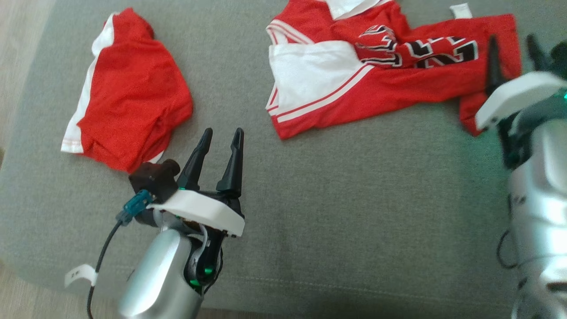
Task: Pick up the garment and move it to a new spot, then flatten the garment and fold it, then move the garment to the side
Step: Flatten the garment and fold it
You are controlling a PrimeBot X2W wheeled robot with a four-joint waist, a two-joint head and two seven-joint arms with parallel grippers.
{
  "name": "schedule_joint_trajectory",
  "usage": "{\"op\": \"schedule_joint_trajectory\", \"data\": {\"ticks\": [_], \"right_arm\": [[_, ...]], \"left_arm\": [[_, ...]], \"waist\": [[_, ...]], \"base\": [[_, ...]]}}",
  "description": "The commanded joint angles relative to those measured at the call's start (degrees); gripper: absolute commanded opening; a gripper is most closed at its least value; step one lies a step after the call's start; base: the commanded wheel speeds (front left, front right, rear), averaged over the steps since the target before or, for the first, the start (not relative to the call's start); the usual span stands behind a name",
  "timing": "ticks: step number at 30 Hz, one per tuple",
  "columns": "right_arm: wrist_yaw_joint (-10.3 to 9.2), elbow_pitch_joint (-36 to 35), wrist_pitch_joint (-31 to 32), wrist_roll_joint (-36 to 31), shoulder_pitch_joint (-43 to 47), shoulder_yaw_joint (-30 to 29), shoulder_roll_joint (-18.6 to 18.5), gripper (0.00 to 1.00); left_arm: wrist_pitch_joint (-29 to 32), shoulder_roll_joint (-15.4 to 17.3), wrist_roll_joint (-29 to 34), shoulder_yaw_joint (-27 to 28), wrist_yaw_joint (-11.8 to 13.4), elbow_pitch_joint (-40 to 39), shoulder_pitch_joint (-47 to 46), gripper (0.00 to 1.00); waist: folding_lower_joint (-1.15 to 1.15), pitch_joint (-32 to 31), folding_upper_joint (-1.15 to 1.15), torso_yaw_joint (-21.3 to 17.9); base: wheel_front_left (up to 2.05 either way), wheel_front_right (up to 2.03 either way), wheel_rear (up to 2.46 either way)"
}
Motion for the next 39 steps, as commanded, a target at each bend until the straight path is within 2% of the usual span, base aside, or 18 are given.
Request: {"op": "schedule_joint_trajectory", "data": {"ticks": [1, 9, 21, 28, 34, 39], "right_arm": [[-0.04, -2.34, -0.84, 0.57, -0.10, 1.42, 0.88, 1.00], [-0.04, -13.55, -5.30, 4.43, 12.16, 8.50, 1.43, 1.00], [-0.04, -28.22, -8.76, 3.73, 30.20, 11.07, 4.52, 1.00], [-0.04, -31.76, -8.09, 2.73, 31.41, 11.50, 5.27, 1.00], [-0.04, -34.38, -7.45, 2.50, 30.16, 12.35, 5.43, 1.00], [-0.04, -35.92, -7.43, 3.74, 28.92, 14.47, 5.45, 1.00]], "left_arm": [[-0.71, 0.60, 0.57, 1.95, 0.18, -1.55, -0.48, 1.00], [-0.71, 0.60, 0.85, 2.11, 0.60, -1.27, 1.19, 1.00], [-0.71, 0.60, 0.60, 2.64, 0.80, -0.37, 3.74, 1.00], [-0.71, 0.60, 2.39, 3.54, 0.21, 1.34, 2.03, 1.00], [-0.29, 1.14, 4.32, 2.84, -1.51, 6.93, -4.82, 1.00], [2.67, 2.57, 4.91, 4.40, 0.26, 13.79, -13.43, 1.00]], "waist": [[0.00, -1.35, 0.00, -0.97], [0.00, -6.22, 0.00, -3.28], [0.00, -9.43, 0.00, -6.01], [0.00, -7.21, 0.00, -8.69], [0.00, -3.75, 0.00, -11.53], [0.00, -0.67, 0.00, -14.14]], "base": [[0.00, 0.00, 0.00], [0.00, 0.00, 0.00], [0.00, 0.00, 0.00], [0.00, 0.00, 0.00], [0.00, 0.00, 0.00], [0.00, 0.00, 0.00]]}}
